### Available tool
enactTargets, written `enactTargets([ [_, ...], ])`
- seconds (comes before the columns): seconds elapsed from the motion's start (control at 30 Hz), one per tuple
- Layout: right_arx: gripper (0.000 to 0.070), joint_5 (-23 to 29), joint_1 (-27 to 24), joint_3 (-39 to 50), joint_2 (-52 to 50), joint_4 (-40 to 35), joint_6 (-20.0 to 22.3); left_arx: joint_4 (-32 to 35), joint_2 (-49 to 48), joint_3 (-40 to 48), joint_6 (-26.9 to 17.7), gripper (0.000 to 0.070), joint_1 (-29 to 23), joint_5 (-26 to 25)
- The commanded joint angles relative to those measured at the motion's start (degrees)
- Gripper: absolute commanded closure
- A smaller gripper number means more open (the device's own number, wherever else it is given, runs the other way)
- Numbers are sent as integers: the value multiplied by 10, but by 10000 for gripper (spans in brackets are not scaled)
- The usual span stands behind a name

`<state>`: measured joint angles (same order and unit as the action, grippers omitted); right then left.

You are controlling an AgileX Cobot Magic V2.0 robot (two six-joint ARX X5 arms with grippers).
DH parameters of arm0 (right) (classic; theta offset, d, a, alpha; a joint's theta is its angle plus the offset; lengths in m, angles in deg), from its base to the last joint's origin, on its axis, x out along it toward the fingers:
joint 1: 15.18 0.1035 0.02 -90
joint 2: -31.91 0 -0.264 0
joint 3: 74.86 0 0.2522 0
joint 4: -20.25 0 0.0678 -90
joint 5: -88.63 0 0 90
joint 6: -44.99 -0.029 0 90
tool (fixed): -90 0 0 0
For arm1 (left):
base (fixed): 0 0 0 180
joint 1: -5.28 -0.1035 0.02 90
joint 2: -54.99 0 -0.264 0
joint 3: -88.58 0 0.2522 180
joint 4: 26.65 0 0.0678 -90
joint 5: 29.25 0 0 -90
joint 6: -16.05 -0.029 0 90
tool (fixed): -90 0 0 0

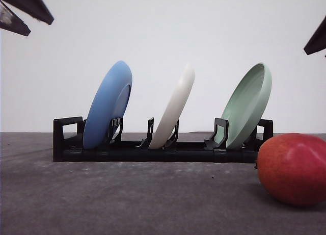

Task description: Place pomegranate in white plate

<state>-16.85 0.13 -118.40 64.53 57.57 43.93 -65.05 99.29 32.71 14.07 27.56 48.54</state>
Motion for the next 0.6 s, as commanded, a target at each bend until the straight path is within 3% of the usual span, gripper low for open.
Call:
enactTargets([
  [0.0,307,-2,2,-10,2,-9,7,5,3,-14,-11,283,9,-4],
  [0.13,306,-2,2,-10,2,-10,4,21,9,-14,-33,283,37,-3],
  [0.3,306,-2,2,-10,2,-10,2,91,44,-14,-36,283,89,0],
  [0.57,307,-2,2,-10,2,-10,2,233,159,-14,-36,283,163,70],
])
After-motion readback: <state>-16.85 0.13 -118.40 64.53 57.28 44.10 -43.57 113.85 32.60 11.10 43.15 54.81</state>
